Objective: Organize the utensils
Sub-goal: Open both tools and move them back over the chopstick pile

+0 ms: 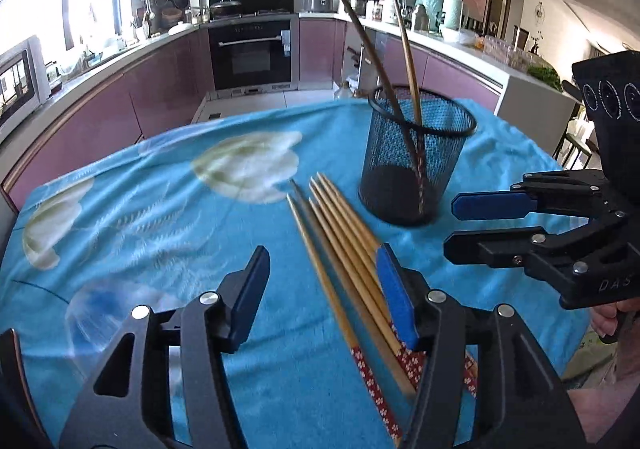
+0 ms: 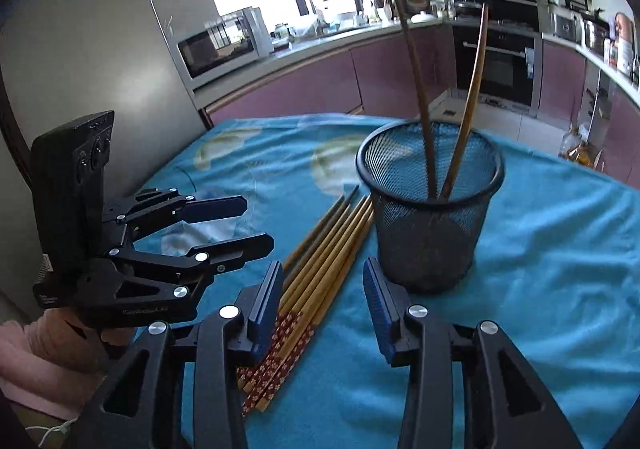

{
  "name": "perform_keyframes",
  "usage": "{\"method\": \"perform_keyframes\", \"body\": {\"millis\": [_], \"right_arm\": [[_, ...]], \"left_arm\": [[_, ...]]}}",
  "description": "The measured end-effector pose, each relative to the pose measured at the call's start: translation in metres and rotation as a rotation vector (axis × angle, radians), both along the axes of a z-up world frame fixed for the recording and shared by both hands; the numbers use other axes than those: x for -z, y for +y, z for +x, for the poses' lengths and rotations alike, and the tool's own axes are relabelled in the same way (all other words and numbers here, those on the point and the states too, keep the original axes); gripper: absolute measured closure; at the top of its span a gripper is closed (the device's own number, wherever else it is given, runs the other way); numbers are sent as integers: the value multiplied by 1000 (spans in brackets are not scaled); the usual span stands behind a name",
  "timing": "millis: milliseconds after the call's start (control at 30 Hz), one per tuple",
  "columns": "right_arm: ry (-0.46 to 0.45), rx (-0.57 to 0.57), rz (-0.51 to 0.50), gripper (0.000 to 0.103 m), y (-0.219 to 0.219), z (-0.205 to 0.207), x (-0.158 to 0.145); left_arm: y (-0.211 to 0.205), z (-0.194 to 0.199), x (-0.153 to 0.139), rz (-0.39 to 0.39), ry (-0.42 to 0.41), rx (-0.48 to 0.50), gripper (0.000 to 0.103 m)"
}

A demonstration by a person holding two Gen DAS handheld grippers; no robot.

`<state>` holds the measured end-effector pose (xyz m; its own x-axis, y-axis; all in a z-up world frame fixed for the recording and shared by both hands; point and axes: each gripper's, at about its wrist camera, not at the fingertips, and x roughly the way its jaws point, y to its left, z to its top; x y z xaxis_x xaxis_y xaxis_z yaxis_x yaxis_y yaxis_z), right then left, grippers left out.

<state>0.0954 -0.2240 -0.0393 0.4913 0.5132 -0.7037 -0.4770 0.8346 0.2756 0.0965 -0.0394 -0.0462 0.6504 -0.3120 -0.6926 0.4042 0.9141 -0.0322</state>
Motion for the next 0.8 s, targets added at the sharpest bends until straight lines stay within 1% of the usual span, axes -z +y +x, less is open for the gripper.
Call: {"method": "perform_keyframes", "body": {"millis": [67, 133, 267, 333, 500, 667, 800], "right_arm": [[22, 12, -27, 64, 6, 1, 13], [47, 32, -32, 65, 8, 2, 23], [72, 56, -38, 68, 9, 2, 33], [71, 62, -54, 72, 13, 2, 35], [66, 67, -59, 74, 16, 3, 35], [73, 93, -51, 74, 7, 5, 36], [80, 109, -77, 78, 6, 8, 38]], "left_arm": [[-2, -3, 14, 9, 29, -3, 49], [0, -6, 26, 8, 49, -9, 50], [3, -10, 37, 3, 66, -8, 50], [2, -11, 39, 5, 74, -4, 50], [-2, -10, 40, 3, 91, 1, 55], [0, -5, 45, -5, 116, -4, 61], [0, -2, 47, -6, 127, -6, 64]]}}
